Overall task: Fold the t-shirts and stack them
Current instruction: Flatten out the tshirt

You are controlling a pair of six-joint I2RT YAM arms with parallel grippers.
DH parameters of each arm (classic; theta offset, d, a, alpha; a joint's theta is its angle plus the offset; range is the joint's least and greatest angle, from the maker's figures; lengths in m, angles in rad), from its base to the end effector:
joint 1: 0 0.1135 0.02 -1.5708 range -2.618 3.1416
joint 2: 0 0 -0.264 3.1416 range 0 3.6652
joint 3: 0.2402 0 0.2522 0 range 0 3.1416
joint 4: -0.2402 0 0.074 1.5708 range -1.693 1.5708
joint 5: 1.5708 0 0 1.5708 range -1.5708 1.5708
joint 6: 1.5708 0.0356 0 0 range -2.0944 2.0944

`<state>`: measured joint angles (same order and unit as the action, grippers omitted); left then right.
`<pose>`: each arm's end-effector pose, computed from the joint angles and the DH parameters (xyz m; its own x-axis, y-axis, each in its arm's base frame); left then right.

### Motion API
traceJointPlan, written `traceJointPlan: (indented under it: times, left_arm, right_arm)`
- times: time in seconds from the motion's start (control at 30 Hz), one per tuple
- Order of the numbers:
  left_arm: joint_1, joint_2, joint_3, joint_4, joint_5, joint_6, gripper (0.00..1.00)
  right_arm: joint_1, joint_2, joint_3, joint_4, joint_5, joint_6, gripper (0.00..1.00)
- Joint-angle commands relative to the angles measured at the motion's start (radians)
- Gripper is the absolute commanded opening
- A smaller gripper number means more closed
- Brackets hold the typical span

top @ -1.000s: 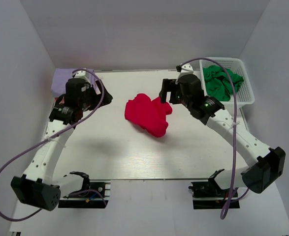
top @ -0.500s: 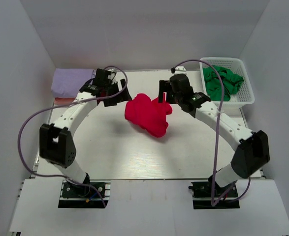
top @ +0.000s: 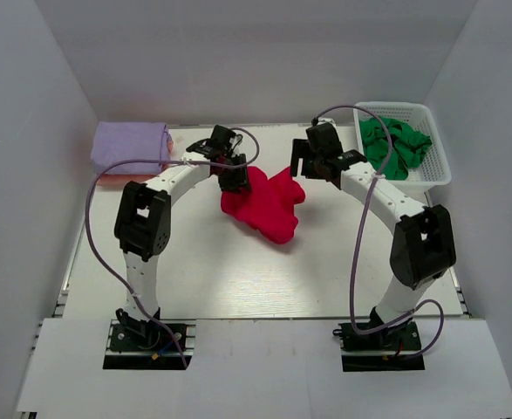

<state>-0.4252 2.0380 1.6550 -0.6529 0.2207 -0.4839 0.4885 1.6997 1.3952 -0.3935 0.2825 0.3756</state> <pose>0.4012 -0.1902 0.2198 -0.9283 -0.0780 -0.3636 0.0817 0.9112 -0.4039 0.3477 0.1736 0.2896 -0.6241 0.0673 -0.7784 -0.0356 0.9928 0.1144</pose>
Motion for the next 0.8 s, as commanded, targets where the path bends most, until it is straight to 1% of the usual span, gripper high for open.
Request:
traceJointPlan:
  times: [0.0, 0.03, 0.07, 0.13, 0.17, 0.23, 0.27, 0.3, 0.33, 0.37, 0.47, 0.5, 0.57, 0.6, 0.63, 0.67, 0.7, 0.77]
  left_arm:
    - [-0.001, -0.003, 0.054, -0.027, -0.015, 0.033, 0.49]
    - [-0.001, -0.002, 0.054, -0.027, -0.015, 0.042, 0.49]
    - [-0.001, 0.011, 0.054, -0.027, -0.006, 0.056, 0.49]
    - [-0.010, 0.011, 0.054, -0.027, -0.006, 0.067, 0.49]
    - [-0.010, 0.025, 0.054, -0.027, -0.006, 0.067, 0.34]
    - [-0.010, 0.034, 0.054, -0.040, -0.018, 0.067, 0.20]
    - [-0.010, 0.034, 0.054, -0.040, -0.030, 0.058, 0.05]
    - [-0.010, 0.025, 0.054, -0.040, -0.030, 0.057, 0.00]
    - [-0.010, 0.007, 0.043, -0.040, -0.030, 0.057, 0.00]
    - [-0.010, -0.005, 0.023, -0.004, -0.030, 0.057, 0.00]
    - [-0.010, -0.068, -0.032, 0.063, -0.043, 0.057, 0.00]
    - [-0.010, -0.084, -0.047, 0.081, -0.043, 0.057, 0.00]
    - [-0.010, -0.125, -0.084, 0.108, -0.052, 0.047, 0.00]
    - [-0.010, -0.136, -0.084, 0.108, -0.064, 0.047, 0.00]
    - [-0.010, -0.148, -0.098, 0.120, -0.076, 0.047, 0.00]
    - [-0.010, -0.176, -0.113, 0.121, -0.076, 0.047, 0.00]
    - [-0.010, -0.192, -0.113, 0.130, -0.092, 0.047, 0.00]
    - [-0.010, -0.232, -0.155, 0.148, -0.112, 0.047, 0.00]
  right_arm:
    - [-0.021, 0.044, 0.086, 0.028, -0.095, 0.003, 0.86]
    - [-0.022, 0.055, 0.132, 0.030, -0.109, 0.006, 0.85]
    - [-0.025, 0.117, 0.183, 0.007, -0.136, 0.012, 0.85]
    - [-0.022, 0.161, 0.214, 0.002, -0.161, 0.017, 0.83]
    - [-0.022, 0.182, 0.243, 0.001, -0.189, 0.020, 0.80]
    - [-0.024, 0.247, 0.287, -0.021, -0.207, 0.020, 0.79]
    - [-0.024, 0.259, 0.303, -0.022, -0.213, 0.029, 0.79]
    - [-0.024, 0.293, 0.336, -0.031, -0.221, 0.034, 0.79]
    - [-0.025, 0.323, 0.346, -0.041, -0.223, 0.037, 0.77]
    - [-0.024, 0.351, 0.355, -0.054, -0.220, 0.049, 0.76]
    - [-0.025, 0.396, 0.370, -0.094, -0.125, 0.098, 0.76]
    - [-0.028, 0.397, 0.358, -0.094, -0.121, 0.108, 0.76]
    - [-0.030, 0.400, 0.329, -0.050, -0.140, 0.102, 0.72]
    - [-0.031, 0.399, 0.326, -0.044, -0.163, 0.103, 0.62]
    - [-0.030, 0.402, 0.317, -0.032, -0.195, 0.102, 0.55]
    - [-0.027, 0.396, 0.314, -0.004, -0.206, 0.103, 0.41]
    - [-0.027, 0.382, 0.304, 0.007, -0.218, 0.111, 0.34]
    - [-0.030, 0.353, 0.255, 0.108, -0.259, 0.111, 0.21]
